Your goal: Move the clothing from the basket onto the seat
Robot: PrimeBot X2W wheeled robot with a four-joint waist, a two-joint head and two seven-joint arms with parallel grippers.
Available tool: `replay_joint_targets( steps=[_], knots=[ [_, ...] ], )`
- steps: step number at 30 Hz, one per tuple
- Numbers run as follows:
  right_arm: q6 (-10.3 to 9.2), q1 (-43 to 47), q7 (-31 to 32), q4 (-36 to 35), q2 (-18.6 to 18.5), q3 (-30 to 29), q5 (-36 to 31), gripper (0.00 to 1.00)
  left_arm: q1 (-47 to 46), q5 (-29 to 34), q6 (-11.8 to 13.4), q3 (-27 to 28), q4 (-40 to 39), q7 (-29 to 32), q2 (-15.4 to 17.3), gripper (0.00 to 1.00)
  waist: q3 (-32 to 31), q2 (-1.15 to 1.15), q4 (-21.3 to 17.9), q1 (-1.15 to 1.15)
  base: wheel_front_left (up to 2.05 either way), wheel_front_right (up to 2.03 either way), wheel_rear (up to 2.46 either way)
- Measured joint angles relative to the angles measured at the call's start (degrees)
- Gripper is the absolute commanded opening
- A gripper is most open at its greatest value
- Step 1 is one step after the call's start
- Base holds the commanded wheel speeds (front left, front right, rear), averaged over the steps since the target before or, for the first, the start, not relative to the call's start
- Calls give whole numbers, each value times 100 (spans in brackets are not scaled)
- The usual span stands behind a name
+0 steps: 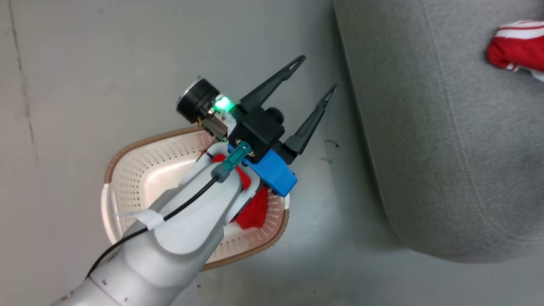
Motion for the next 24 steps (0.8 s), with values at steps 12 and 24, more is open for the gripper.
replay_joint_targets(
  steps=[12, 24],
  knots=[
    [1, 1341, 1, -1147, 709, 887, 4, 100, 1055, -4, 224, 769, -400, -5, 7, 100, -1047, 0, 159, 0, 0, 0, 0],
    [1, 1954, 0, -1756, 964, 1778, 109, 100, 2300, 348, 335, 2035, -1037, -7, -87, 100, -1915, 0, 700, -1, 0, 0, 0]
  ],
)
